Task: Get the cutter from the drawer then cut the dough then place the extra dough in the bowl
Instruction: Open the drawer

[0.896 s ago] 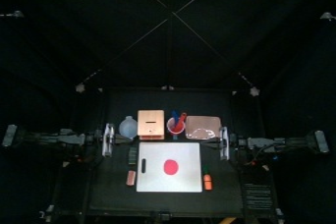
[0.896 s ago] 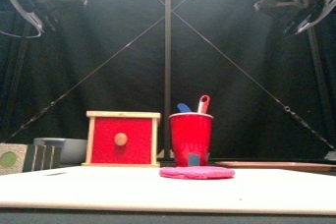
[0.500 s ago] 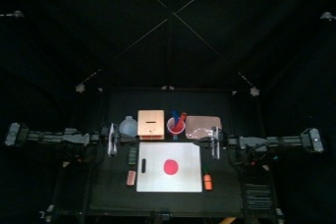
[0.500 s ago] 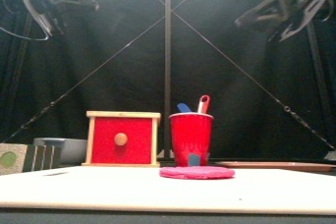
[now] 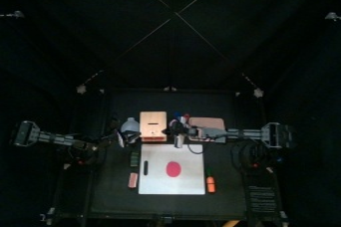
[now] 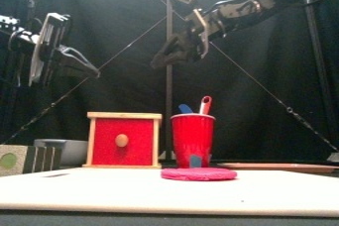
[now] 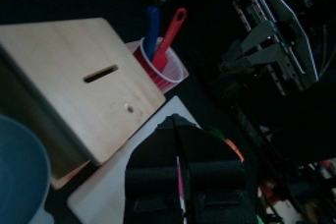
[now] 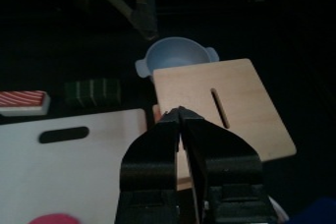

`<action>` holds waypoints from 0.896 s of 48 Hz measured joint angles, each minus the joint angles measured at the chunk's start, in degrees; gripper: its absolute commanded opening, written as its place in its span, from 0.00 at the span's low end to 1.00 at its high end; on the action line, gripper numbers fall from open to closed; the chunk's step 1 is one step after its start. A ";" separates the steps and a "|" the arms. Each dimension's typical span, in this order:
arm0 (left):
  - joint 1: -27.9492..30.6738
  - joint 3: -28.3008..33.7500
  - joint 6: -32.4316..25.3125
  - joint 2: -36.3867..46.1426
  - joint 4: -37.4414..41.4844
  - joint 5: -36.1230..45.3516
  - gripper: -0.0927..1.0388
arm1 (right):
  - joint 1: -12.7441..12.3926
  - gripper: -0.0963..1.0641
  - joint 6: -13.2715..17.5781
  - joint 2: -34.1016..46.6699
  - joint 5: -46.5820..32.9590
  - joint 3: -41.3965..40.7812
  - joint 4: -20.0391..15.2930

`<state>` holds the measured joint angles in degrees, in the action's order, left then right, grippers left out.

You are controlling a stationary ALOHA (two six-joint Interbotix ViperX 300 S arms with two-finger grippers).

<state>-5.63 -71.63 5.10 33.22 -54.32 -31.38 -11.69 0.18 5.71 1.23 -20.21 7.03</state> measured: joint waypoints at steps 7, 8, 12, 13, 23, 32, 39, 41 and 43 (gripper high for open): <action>-2.90 1.58 0.53 -5.01 0.53 0.00 0.11 | -1.05 0.14 -0.35 6.77 4.66 6.24 1.14; -3.25 2.11 0.70 -6.06 0.79 0.00 0.11 | -1.14 0.14 -0.18 7.47 5.19 6.77 1.14; -3.60 4.13 0.88 -10.28 1.14 0.00 0.11 | -1.76 0.14 -0.26 9.49 7.12 8.61 1.23; -3.69 4.75 0.88 -11.34 1.23 0.00 0.11 | -1.85 0.14 -0.62 10.02 7.73 8.88 1.32; -4.04 10.02 3.16 -21.97 -1.41 -3.34 0.11 | -2.46 0.14 -0.62 10.99 10.81 9.58 1.32; -4.75 13.27 7.91 -27.42 -2.72 -4.57 0.22 | -2.55 0.14 -0.62 10.90 12.13 9.14 1.41; -5.45 14.68 16.26 -27.95 -2.81 -2.81 0.47 | -2.46 0.14 -0.70 10.90 12.30 9.14 1.32; -5.54 14.59 18.72 -27.95 -2.81 -2.29 0.55 | -2.46 0.14 -0.62 10.90 12.39 9.23 1.41; -5.71 14.59 21.53 -28.04 -2.81 -2.11 0.63 | -2.46 0.14 -0.62 10.90 12.30 9.32 1.58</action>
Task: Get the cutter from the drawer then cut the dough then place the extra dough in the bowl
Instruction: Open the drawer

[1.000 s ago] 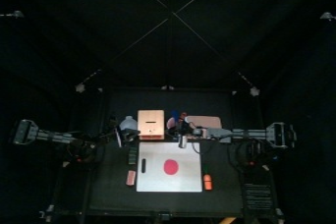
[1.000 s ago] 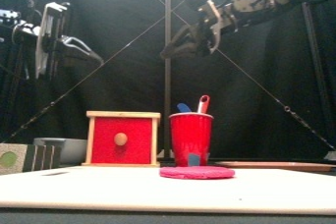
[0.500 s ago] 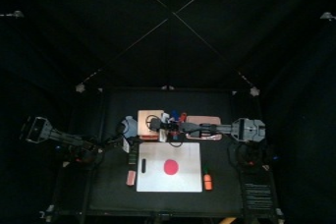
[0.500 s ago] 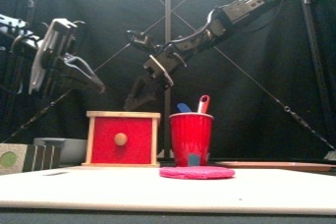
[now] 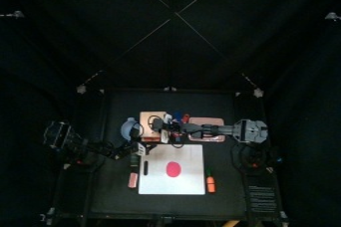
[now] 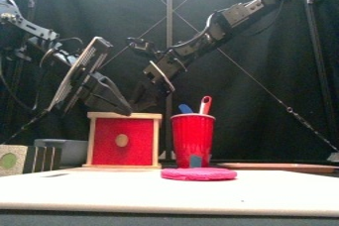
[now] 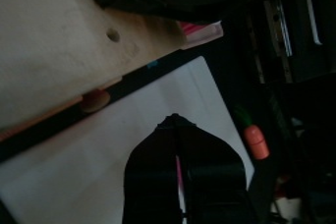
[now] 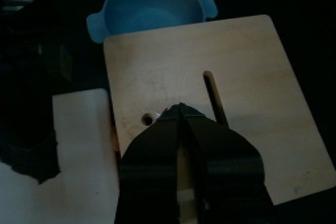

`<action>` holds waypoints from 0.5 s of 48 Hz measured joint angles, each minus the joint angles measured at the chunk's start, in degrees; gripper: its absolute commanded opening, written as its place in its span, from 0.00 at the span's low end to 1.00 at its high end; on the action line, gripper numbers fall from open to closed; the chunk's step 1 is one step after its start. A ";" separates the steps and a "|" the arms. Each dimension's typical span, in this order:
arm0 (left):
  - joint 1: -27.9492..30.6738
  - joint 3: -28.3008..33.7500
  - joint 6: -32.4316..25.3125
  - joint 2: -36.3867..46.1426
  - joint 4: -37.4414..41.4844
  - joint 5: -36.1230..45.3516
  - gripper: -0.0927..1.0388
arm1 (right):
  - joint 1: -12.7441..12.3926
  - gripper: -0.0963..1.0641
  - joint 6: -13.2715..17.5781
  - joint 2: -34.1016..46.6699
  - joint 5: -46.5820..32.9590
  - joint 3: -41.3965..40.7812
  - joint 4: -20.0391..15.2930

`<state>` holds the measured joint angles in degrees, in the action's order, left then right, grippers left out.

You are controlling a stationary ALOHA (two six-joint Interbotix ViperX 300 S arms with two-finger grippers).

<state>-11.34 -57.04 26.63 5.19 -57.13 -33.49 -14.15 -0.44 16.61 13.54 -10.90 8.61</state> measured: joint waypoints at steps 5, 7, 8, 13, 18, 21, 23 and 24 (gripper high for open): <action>-0.18 -0.44 6.50 -0.88 -1.14 0.35 0.74 | 0.00 0.14 -0.09 0.00 0.26 0.26 0.53; -0.18 -0.44 8.35 -1.67 -1.85 0.35 0.74 | 0.18 0.14 0.00 0.00 0.35 0.35 0.70; -0.26 -0.44 9.23 -2.29 -2.11 0.35 0.73 | 0.18 0.14 0.00 0.09 0.35 0.53 0.70; -0.18 -0.44 10.90 -5.01 -2.99 -0.26 0.71 | 0.18 0.14 0.00 0.09 0.53 0.79 0.79; 0.00 -0.18 10.99 -6.77 -3.60 -2.11 0.68 | 0.26 0.14 0.09 0.09 0.62 0.88 0.79; 0.53 -0.09 10.99 -7.38 -3.78 -3.34 0.67 | 0.26 0.14 0.09 0.18 0.62 1.05 0.88; 0.88 -0.09 10.99 -7.73 -4.04 -4.04 0.67 | 0.26 0.14 0.09 0.18 0.62 1.14 0.88; 1.14 -0.09 10.90 -7.82 -4.13 -4.39 0.67 | 0.26 0.14 0.09 0.26 0.62 1.23 0.88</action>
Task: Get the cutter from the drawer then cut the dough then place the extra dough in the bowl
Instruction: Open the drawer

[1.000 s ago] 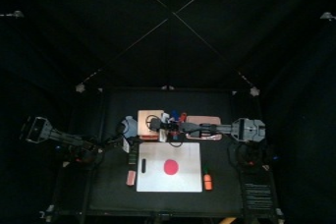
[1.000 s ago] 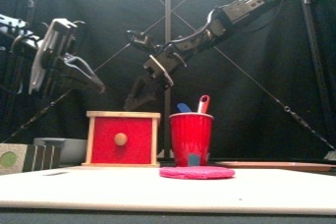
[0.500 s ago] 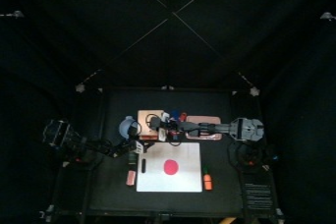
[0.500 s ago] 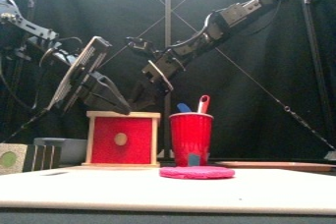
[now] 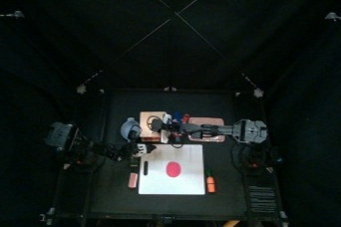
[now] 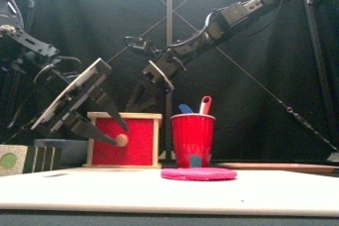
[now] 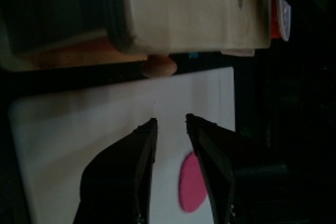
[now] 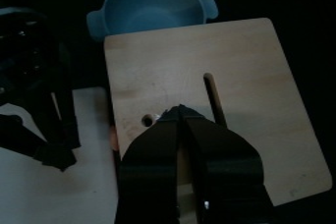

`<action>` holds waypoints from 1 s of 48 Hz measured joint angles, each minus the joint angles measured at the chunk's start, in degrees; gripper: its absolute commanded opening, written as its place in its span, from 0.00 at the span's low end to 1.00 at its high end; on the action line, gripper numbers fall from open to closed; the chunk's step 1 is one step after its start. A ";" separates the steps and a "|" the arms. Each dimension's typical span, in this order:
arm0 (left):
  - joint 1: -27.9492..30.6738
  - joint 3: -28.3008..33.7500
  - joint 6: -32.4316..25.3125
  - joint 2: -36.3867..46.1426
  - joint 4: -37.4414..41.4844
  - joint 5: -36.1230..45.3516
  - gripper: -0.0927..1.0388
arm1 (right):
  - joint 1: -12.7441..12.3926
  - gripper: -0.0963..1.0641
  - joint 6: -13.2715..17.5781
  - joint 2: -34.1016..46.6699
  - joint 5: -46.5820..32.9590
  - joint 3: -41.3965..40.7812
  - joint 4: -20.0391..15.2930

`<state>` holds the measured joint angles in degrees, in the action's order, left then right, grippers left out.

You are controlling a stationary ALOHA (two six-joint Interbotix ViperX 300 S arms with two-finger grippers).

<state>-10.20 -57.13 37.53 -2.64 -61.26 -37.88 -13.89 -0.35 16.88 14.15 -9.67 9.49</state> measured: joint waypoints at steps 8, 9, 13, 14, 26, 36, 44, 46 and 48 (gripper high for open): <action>1.05 0.00 -0.26 -0.26 -0.53 -2.02 0.68 | 0.18 0.14 0.35 0.18 0.00 0.35 0.00; 1.14 0.00 -0.26 -0.26 -0.53 -2.37 0.68 | 0.18 0.14 0.35 0.18 0.00 0.35 0.00; 1.49 -0.09 -0.44 -0.26 -0.53 -2.99 0.68 | 0.26 0.14 0.35 0.18 0.09 0.35 -0.09; 1.58 -0.18 -0.53 -0.26 -0.62 -2.99 0.68 | 0.35 0.14 0.35 0.18 0.00 0.44 0.00; 2.29 -1.41 -0.70 -0.26 -0.35 -2.99 0.70 | 0.70 0.14 0.35 0.26 0.18 0.79 0.00; 3.69 -1.58 -1.23 -0.26 1.14 -3.16 0.80 | 0.79 0.14 0.26 0.44 0.09 0.88 0.18; 4.39 -1.49 -1.23 -0.35 1.76 -3.16 0.81 | 0.79 0.14 0.26 0.97 0.00 1.23 0.18; 4.66 -1.58 -1.23 -0.53 1.76 -3.16 0.81 | 0.88 0.14 0.26 1.05 0.00 1.41 0.18; 4.75 -1.49 -1.23 -0.79 1.76 -3.16 0.80 | 0.88 0.14 0.26 1.05 0.00 1.41 0.18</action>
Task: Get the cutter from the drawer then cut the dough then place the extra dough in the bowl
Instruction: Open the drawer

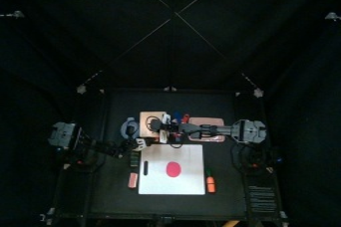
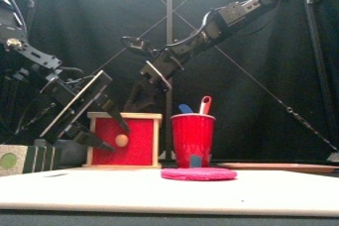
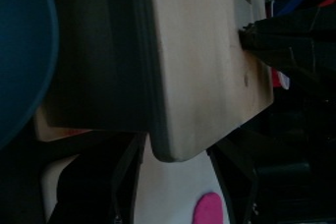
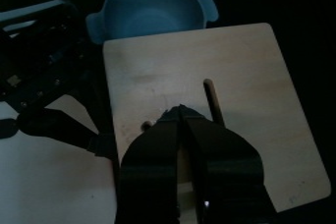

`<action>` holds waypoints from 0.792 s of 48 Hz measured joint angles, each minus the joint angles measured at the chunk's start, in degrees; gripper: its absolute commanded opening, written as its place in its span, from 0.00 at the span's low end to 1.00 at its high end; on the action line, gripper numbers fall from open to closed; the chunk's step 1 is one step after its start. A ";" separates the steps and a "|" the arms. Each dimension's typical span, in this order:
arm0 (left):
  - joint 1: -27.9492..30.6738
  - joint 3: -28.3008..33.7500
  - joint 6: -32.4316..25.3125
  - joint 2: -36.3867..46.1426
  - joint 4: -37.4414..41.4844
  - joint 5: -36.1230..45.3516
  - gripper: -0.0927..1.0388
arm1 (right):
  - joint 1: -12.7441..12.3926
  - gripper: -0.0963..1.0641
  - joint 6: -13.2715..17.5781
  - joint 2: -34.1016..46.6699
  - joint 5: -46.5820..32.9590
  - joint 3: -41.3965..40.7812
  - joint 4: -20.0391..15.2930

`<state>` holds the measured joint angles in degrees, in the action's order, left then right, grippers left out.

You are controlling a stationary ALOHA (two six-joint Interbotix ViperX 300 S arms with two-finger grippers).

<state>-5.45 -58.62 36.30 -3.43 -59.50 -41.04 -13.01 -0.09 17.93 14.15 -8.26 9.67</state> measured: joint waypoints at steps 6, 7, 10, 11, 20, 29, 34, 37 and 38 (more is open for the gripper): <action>0.18 0.53 0.00 -1.14 0.00 0.00 0.78 | 0.09 0.14 0.00 0.18 0.09 0.18 0.09; 0.18 0.79 0.00 -1.32 0.00 0.00 0.78 | 0.00 0.14 0.09 0.18 0.18 0.18 0.09; 0.26 1.23 -0.09 -1.76 0.09 0.00 0.75 | 0.09 0.14 0.09 0.18 0.44 0.18 0.09; 0.35 1.41 -0.09 -1.93 0.09 0.00 0.74 | 0.09 0.14 0.09 0.18 0.44 0.26 0.09; 0.44 2.11 -0.09 -2.37 0.18 0.09 0.64 | 0.09 0.14 0.18 0.18 1.41 0.35 0.18; 0.53 2.11 0.00 -2.37 0.09 0.88 0.60 | 0.09 0.14 0.26 0.26 1.58 0.44 0.09; -0.09 2.20 0.09 -2.37 -0.26 1.76 0.60 | 0.09 0.14 0.35 0.26 1.58 0.44 0.18; -1.41 2.37 0.09 -2.37 -0.88 2.02 0.60 | 0.09 0.14 0.35 0.26 1.58 0.44 0.09; -1.58 2.46 0.18 -2.37 -1.14 2.02 0.60 | 0.00 0.14 0.35 0.35 1.58 0.53 0.09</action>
<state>-7.03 -56.16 36.47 -5.80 -60.64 -39.02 -13.01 0.26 18.28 15.73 -7.73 9.76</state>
